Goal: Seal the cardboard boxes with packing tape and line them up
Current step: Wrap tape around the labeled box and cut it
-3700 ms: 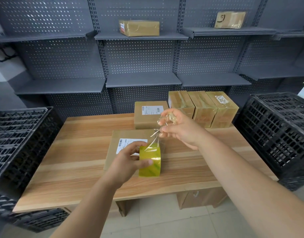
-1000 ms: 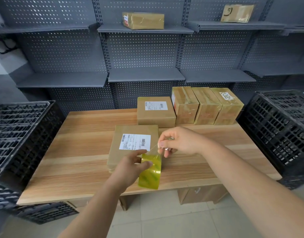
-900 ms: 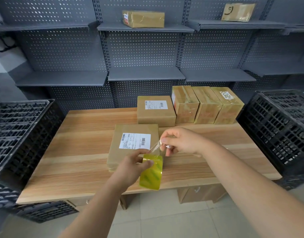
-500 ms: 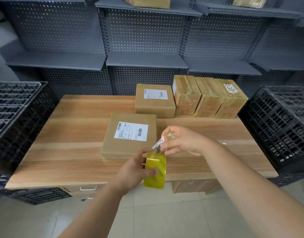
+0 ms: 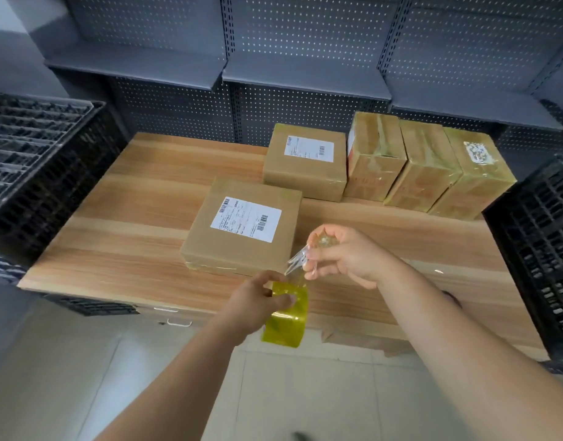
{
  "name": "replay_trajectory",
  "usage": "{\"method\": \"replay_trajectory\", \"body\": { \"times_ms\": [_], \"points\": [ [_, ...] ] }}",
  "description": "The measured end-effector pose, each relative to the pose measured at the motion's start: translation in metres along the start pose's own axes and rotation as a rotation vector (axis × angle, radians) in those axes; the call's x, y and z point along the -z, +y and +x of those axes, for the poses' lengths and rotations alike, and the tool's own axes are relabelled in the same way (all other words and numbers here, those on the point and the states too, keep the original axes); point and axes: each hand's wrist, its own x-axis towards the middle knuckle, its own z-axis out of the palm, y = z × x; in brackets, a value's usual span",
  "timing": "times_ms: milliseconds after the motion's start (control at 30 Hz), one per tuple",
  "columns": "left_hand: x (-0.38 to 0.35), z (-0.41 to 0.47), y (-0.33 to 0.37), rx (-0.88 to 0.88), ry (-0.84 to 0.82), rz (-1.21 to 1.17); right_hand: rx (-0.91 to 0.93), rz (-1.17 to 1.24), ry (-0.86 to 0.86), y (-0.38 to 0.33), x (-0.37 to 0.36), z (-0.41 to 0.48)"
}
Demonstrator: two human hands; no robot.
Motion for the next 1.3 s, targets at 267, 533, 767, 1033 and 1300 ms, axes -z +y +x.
{"method": "replay_trajectory", "body": {
  "times_ms": [267,533,767,1033,1300],
  "points": [
    [-0.006,-0.012,-0.031,0.022,-0.058,-0.107,-0.004,-0.069,-0.02,0.022,0.007,0.025],
    [0.001,-0.001,-0.041,0.12,-0.005,-0.2,0.036,-0.046,-0.059,0.019,-0.006,0.025],
    [0.014,0.01,-0.029,0.149,-0.07,-0.152,0.04,0.058,0.035,0.01,-0.005,0.047],
    [0.019,0.025,-0.041,0.199,-0.208,-0.2,-0.004,-0.067,0.125,0.025,0.001,0.093],
    [0.021,0.043,-0.048,0.194,-0.221,-0.154,-0.124,0.033,0.062,0.041,0.018,0.111]
  ]
}}
